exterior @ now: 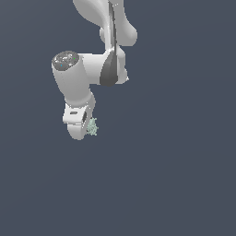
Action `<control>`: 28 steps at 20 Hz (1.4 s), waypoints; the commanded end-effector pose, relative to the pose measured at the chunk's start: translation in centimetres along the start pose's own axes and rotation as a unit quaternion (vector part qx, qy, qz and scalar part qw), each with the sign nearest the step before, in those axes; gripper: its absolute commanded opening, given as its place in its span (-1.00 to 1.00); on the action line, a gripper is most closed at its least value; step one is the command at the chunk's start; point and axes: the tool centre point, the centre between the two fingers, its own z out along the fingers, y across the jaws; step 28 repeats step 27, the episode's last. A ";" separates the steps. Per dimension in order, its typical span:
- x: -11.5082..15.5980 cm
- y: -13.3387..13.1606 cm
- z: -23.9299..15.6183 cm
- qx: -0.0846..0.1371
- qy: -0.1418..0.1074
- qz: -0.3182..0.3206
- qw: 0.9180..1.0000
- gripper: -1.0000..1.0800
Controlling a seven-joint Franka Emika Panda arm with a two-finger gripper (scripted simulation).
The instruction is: Pick up the object and move it to a goal position.
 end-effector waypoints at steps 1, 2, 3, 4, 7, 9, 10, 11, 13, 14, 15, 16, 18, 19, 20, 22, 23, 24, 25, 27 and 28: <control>-1.8 0.9 -2.2 0.000 0.000 0.000 1.000 -1.00; -2.5 1.3 -3.0 0.000 0.000 0.000 1.000 -1.00; -3.2 1.7 -3.8 0.000 0.000 0.000 1.000 -1.00; -3.9 2.1 -4.6 0.000 0.000 0.000 1.000 -1.00; -5.7 3.1 -6.7 0.000 0.000 0.000 1.000 -1.00; -6.7 3.7 -7.9 0.000 0.000 0.000 1.000 -1.00; -7.2 3.9 -8.4 0.000 0.000 0.000 1.000 -1.00; -7.6 4.2 -8.9 0.000 -0.001 0.000 1.000 -1.00; -8.3 4.6 -9.7 0.000 -0.001 0.000 1.000 -1.00; -8.6 4.8 -10.0 0.000 -0.001 0.000 1.000 -1.00; -8.8 5.0 -10.4 0.000 -0.001 0.000 1.000 -1.00; -9.1 5.1 -10.6 0.000 -0.001 0.000 1.000 -1.00; -9.5 5.4 -11.1 0.001 -0.001 0.000 1.000 -1.00; -9.7 5.5 -11.3 0.001 -0.001 0.000 1.000 -1.00; -9.8 5.6 -11.5 0.001 -0.001 0.000 1.000 -1.00; -10.0 5.8 -11.7 0.001 -0.001 0.000 1.000 -1.00; -10.1 5.8 -11.8 0.001 -0.001 0.000 1.000 -1.00; -10.2 5.9 -11.9 0.001 -0.001 0.000 1.000 -1.00; -10.2 5.9 -11.9 0.001 -0.001 0.000 1.000 -1.00; -10.2 6.0 -11.9 0.001 -0.001 0.000 1.000 -1.00; -10.2 6.0 -11.9 0.001 -0.001 0.000 1.000 -1.00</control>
